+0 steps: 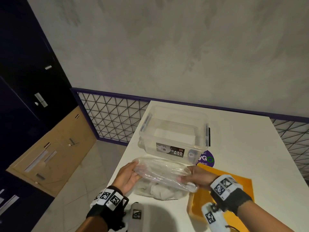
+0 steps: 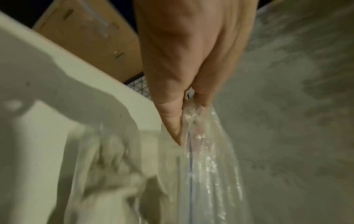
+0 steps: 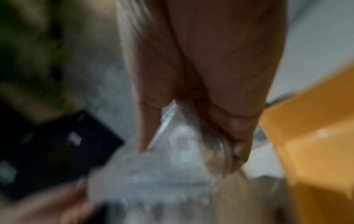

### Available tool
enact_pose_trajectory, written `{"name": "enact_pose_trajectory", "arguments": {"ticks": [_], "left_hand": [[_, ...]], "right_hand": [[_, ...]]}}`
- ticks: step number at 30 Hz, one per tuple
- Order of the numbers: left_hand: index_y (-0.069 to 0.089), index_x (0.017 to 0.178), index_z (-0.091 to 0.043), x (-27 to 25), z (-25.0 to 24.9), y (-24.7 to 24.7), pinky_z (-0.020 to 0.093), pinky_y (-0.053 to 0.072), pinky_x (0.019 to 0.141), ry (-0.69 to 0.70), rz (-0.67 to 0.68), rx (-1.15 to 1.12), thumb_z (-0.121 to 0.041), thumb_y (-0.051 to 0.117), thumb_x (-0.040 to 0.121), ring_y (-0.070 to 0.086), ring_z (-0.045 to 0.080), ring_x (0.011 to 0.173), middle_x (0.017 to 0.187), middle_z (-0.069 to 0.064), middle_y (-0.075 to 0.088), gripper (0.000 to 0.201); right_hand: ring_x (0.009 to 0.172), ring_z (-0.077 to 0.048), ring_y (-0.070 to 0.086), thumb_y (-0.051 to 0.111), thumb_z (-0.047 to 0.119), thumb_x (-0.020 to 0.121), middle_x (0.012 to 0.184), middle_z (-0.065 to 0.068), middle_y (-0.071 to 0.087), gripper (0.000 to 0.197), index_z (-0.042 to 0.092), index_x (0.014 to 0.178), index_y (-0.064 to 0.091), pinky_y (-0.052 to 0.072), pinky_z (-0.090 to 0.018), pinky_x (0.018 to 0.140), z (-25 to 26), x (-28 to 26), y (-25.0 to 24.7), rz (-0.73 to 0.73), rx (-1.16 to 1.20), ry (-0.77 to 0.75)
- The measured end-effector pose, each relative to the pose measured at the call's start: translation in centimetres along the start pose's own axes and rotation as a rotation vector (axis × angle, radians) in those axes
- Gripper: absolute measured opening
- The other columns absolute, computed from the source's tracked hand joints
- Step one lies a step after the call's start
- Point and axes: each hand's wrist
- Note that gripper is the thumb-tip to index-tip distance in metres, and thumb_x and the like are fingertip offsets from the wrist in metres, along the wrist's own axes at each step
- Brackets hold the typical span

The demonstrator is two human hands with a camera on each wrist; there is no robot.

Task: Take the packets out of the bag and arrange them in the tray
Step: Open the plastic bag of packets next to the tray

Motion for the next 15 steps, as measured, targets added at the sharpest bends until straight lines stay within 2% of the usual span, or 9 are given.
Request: {"name": "enact_pose_trajectory", "arguments": {"ticks": [1,3,5,8,10,11,12,14,15], "left_hand": [[0.058,0.103,0.000,-0.1,0.3,0.5,0.037,0.058,0.057,-0.013,0.005,-0.027,-0.008,0.047,0.097,0.068,0.028,0.070,0.091,0.020,0.064,0.014],[0.062,0.107,-0.003,0.3,0.5,0.9,0.044,0.053,0.071,-0.020,-0.008,-0.041,-0.011,0.054,0.093,0.064,0.033,0.084,0.096,0.019,0.061,0.018],[0.064,0.105,-0.009,0.1,0.0,0.8,0.042,0.049,0.079,-0.020,0.027,0.032,-0.009,0.063,0.083,0.062,0.032,0.086,0.094,0.015,0.067,0.021],[0.053,0.116,-0.018,-0.6,-0.8,-0.9,0.040,0.054,0.075,-0.110,0.232,0.237,-0.006,0.081,0.063,0.062,0.028,0.084,0.098,0.015,0.067,0.061],[0.049,0.116,-0.020,-0.9,-0.9,-2.1,0.039,0.057,0.072,-0.168,0.367,0.277,0.000,0.088,0.054,0.062,0.031,0.090,0.108,0.024,0.064,0.076],[0.051,0.109,-0.017,-0.8,-0.8,-2.5,0.037,0.058,0.069,-0.170,0.394,0.264,0.003,0.086,0.055,0.064,0.032,0.089,0.109,0.027,0.063,0.067],[0.054,0.097,-0.013,-0.9,-0.8,-2.6,0.034,0.059,0.064,-0.156,0.396,0.241,0.005,0.083,0.060,0.066,0.029,0.083,0.102,0.025,0.065,0.050],[0.060,0.072,-0.010,-0.5,-0.6,-2.8,0.026,0.056,0.056,-0.108,0.300,0.238,0.007,0.069,0.077,0.065,0.020,0.067,0.085,0.013,0.063,0.020],[0.065,0.066,-0.010,0.2,-0.3,-3.1,0.024,0.054,0.057,-0.087,0.219,0.274,0.007,0.060,0.085,0.063,0.017,0.065,0.086,0.010,0.062,0.026]], "right_hand": [[0.074,-0.018,0.060,0.075,0.031,0.076,0.077,-0.007,0.066,0.027,0.009,0.079,0.061,0.053,-0.033,0.076,0.2,-0.1,0.3,-0.084,-0.118,-0.025],[0.065,-0.015,0.056,0.063,0.025,0.087,0.072,-0.005,0.060,0.018,0.010,0.080,0.056,0.048,-0.026,0.065,0.3,-0.1,0.3,-0.193,-0.082,-0.031],[0.073,-0.022,0.065,0.055,0.016,0.092,0.086,-0.013,0.067,0.015,0.004,0.099,0.057,0.057,-0.033,0.063,0.5,-0.1,-0.3,-0.210,0.285,0.028],[0.073,-0.038,0.070,0.044,0.001,0.093,0.090,-0.031,0.067,0.019,-0.004,0.111,0.048,0.056,-0.049,0.063,0.9,-0.3,-1.8,-0.117,0.953,0.086],[0.068,-0.041,0.069,0.042,-0.001,0.093,0.087,-0.035,0.065,0.020,-0.006,0.111,0.045,0.054,-0.052,0.061,1.5,-0.4,-1.9,-0.057,1.099,0.111],[0.069,-0.041,0.069,0.047,-0.003,0.089,0.087,-0.035,0.065,0.023,-0.008,0.112,0.045,0.054,-0.054,0.060,1.8,-0.5,-1.6,-0.022,1.118,0.114],[0.073,-0.041,0.069,0.059,-0.009,0.080,0.092,-0.035,0.064,0.038,-0.011,0.115,0.045,0.055,-0.055,0.059,1.9,-0.3,-1.3,0.003,1.116,0.105],[0.084,-0.043,0.066,0.077,-0.017,0.047,0.106,-0.035,0.059,0.088,-0.014,0.127,0.040,0.056,-0.054,0.065,1.5,0.3,-0.7,0.084,1.085,0.082],[0.086,-0.043,0.066,0.076,-0.017,0.044,0.108,-0.034,0.058,0.096,-0.012,0.132,0.037,0.056,-0.055,0.068,1.5,0.4,-0.5,0.123,1.073,0.074]]}}
Point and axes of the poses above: each hand's wrist, its own x-axis towards the middle knuckle, its own y-axis out of the palm, z = x × y
